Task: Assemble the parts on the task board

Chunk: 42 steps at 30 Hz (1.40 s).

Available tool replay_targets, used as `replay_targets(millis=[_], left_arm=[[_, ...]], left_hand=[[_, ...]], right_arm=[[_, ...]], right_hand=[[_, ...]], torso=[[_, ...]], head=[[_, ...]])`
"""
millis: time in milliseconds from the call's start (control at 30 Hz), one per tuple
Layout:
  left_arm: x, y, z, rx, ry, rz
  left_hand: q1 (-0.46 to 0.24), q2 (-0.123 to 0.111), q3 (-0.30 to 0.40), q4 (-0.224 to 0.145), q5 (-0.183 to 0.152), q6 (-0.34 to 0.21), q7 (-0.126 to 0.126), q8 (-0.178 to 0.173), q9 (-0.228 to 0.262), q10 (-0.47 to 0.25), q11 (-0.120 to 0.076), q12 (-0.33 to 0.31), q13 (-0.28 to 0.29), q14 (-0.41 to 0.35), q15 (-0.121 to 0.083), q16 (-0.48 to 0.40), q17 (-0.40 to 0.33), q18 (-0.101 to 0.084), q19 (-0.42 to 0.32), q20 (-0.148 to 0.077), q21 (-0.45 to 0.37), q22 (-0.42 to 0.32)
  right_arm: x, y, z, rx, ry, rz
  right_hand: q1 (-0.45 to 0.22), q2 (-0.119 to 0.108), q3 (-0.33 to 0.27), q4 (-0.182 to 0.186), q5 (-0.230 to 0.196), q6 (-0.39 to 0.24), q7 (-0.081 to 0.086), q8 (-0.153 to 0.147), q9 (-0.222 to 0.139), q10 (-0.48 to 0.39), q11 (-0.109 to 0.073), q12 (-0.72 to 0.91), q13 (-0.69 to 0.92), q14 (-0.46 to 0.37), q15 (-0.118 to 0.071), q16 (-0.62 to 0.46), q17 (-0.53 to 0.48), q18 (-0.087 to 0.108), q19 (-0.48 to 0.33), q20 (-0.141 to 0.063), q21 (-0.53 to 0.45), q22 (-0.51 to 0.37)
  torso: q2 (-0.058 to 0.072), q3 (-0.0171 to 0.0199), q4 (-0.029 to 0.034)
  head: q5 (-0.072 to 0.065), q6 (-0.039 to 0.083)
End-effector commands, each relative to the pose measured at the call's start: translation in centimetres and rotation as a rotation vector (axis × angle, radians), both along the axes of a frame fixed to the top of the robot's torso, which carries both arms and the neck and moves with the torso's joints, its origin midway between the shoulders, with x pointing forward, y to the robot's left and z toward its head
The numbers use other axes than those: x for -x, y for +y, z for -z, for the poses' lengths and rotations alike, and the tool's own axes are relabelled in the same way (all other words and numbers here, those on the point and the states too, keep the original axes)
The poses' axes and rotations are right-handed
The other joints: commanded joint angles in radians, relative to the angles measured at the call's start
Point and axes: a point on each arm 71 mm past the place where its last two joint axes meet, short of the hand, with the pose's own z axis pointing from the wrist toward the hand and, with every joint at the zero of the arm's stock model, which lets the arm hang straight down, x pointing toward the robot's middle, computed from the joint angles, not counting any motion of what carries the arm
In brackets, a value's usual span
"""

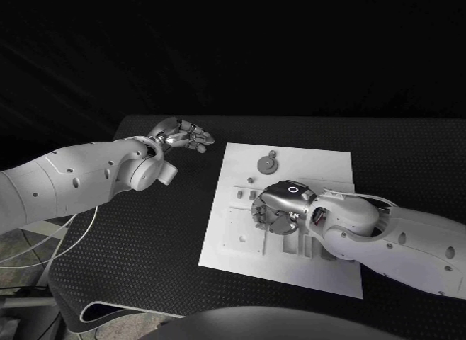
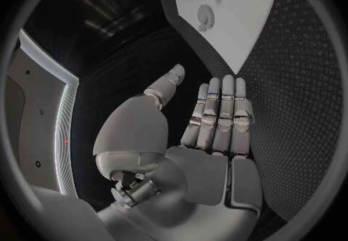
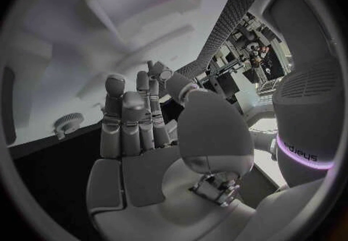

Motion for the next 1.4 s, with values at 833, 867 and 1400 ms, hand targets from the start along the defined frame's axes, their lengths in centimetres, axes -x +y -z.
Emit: replay_targets(millis=[833, 867, 1400], left_arm=[[0.0, -0.4, -0.3, 0.010, -0.009, 0.009], [0.0, -0.4, -0.3, 0.010, -0.009, 0.009], [-0.1, -0.3, -0.4, 0.008, -0.013, 0.003]], left_hand=[[0.003, 0.006, -0.001, -0.002, -0.004, -0.006, 0.001, 0.006, -0.003, -0.003, -0.002, 0.004, -0.002, 0.004, 0.000, -0.009, 0.003, 0.012, 0.002, 0.004, 0.004, -0.003], [0.003, 0.006, -0.001, -0.002, -0.004, -0.006, 0.001, 0.006, -0.003, -0.003, -0.002, 0.004, -0.002, 0.004, 0.000, -0.009, 0.004, 0.012, 0.002, 0.004, 0.004, -0.003], [0.002, 0.007, 0.000, 0.000, -0.004, -0.006, 0.001, 0.007, -0.003, -0.003, -0.002, 0.004, -0.003, 0.004, 0.001, -0.011, 0.006, 0.011, 0.002, 0.004, 0.004, -0.005]], right_arm=[[0.4, 1.7, 1.0, 0.071, 0.030, -0.041], [0.4, 1.7, 1.1, 0.076, 0.034, -0.042], [0.1, 1.1, 1.0, 0.036, 0.038, -0.015]], right_hand=[[-0.005, 0.013, 0.004, 0.002, 0.003, -0.004, 0.006, 0.004, 0.003, 0.035, -0.006, 0.000, 0.001, -0.013, -0.009, 0.001, -0.001, 0.027, 0.002, -0.010, 0.003, 0.022], [-0.006, 0.013, 0.004, 0.002, 0.003, -0.005, 0.006, 0.004, 0.003, 0.035, -0.006, -0.001, 0.001, -0.013, -0.008, 0.001, -0.001, 0.027, 0.002, -0.010, 0.003, 0.022], [-0.029, -0.018, -0.010, 0.003, 0.003, -0.084, 0.039, -0.047, -0.008, -0.040, 0.027, -0.054, -0.020, -0.023, 0.023, -0.013, -0.012, 0.027, -0.017, 0.001, 0.001, 0.021]], torso=[[0.000, -0.0019, -0.0003], [0.000, -0.0019, -0.0003], [-0.001, -0.0001, -0.0006]], head=[[0.001, -0.010], [0.001, -0.010], [0.001, -0.010]])
